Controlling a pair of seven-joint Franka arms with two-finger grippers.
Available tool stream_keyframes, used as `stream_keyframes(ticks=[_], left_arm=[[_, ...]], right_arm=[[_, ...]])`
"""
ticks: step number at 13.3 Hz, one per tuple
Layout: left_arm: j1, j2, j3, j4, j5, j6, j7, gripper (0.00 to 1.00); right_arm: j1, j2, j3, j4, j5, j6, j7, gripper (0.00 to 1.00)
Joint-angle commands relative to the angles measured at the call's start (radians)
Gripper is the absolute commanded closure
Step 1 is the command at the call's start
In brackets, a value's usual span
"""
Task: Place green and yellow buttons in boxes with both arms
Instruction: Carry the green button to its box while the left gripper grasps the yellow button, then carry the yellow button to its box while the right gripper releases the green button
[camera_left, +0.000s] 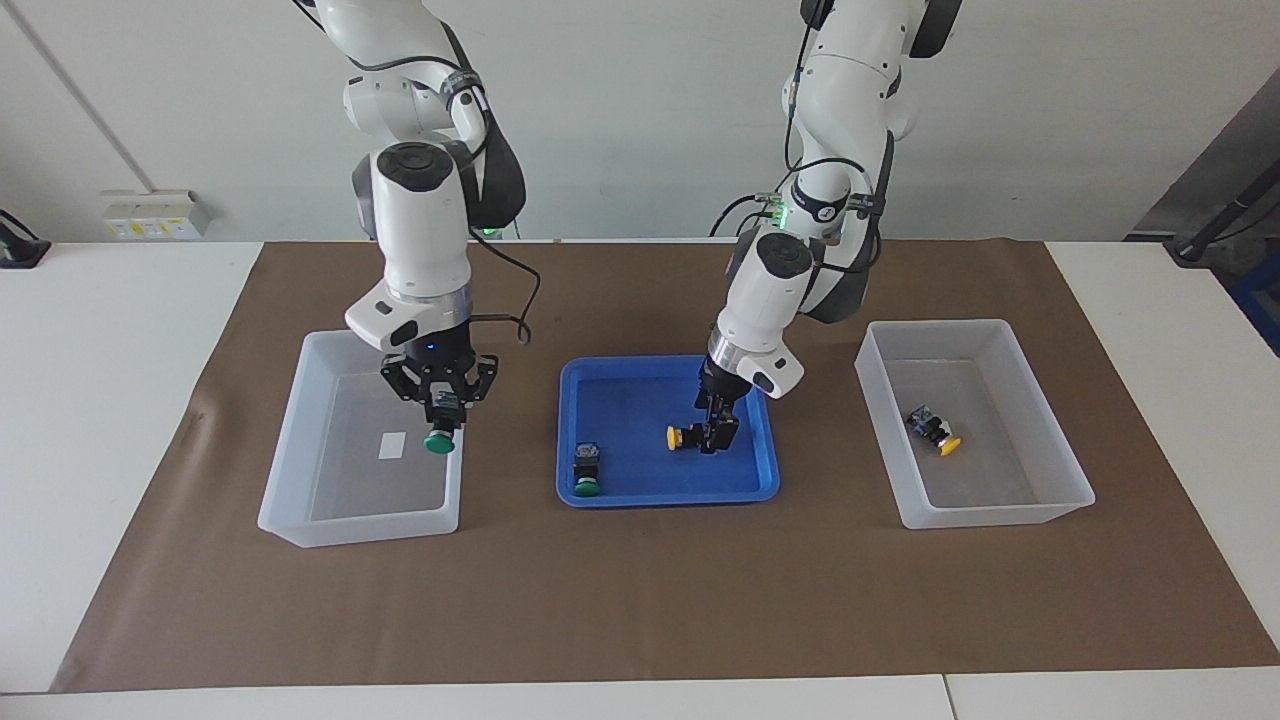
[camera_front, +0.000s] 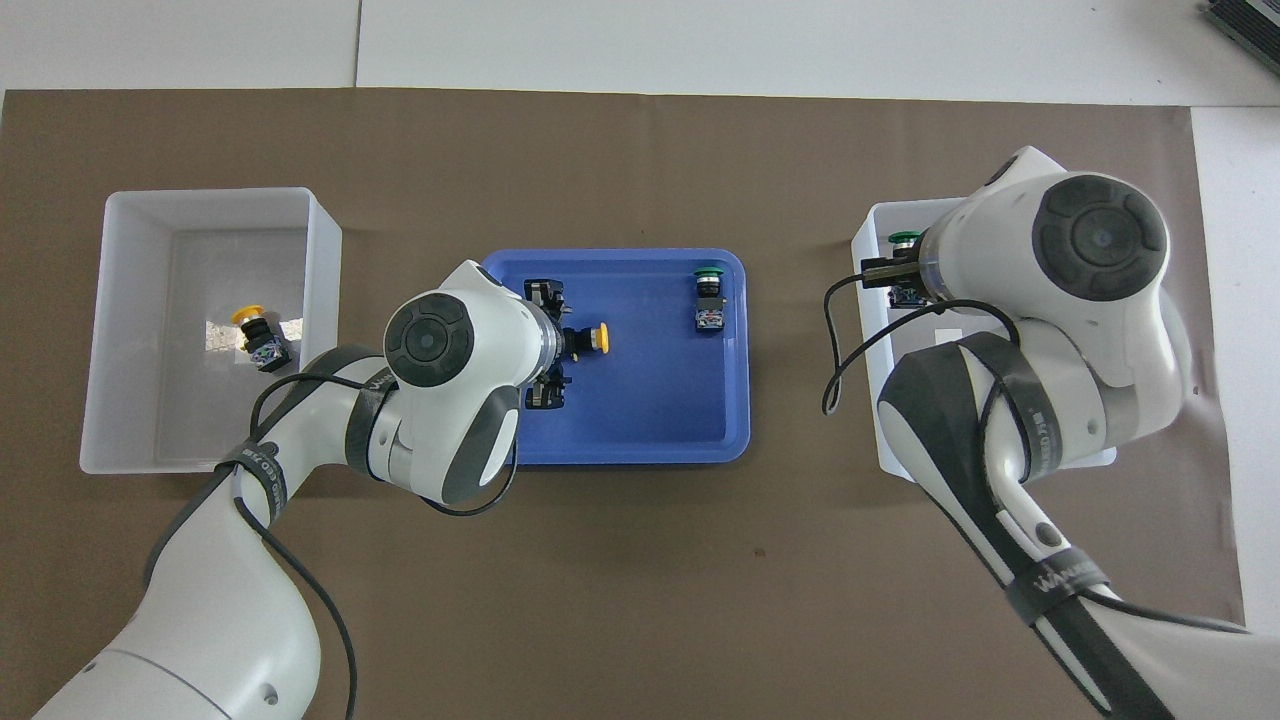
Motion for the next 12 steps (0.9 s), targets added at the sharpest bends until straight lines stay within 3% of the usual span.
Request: stream_keyframes(ticks=[1,4,6,10,12], left_arm=[[-0.023,0.018,0.018,0.0,-0.001,0.038,0.009,0.34],[-0.034,0.026,0.02,0.007,0.028,0.031,0.013,0.98],[-0.022,0.015,0.02,0.049,0.056,-0.07,0.022,1.0],[0.058,-0.19,0.02,0.05,0.056,-0.352,0.238,1.0],[0.137,-0.25,0.018,0.055,0.054,-0.457,0.373,1.0]], right_arm=[[-0.085,0.013,0.013,-0.02,0.064,0.034,-0.164,1.0],[-0.148,0.081,0.013,-0.022,0.066,0.132,-0.245,1.0],[-0.178,0.142,0.013,-0.02,0.064,0.241,-0.296,1.0],[-0.184,0.197,0.013,-0.016,0.064,0.315,-0.306,1.0],[-0.185,0.22,0.013,-0.011,0.064,0.339,-0.306,1.0]])
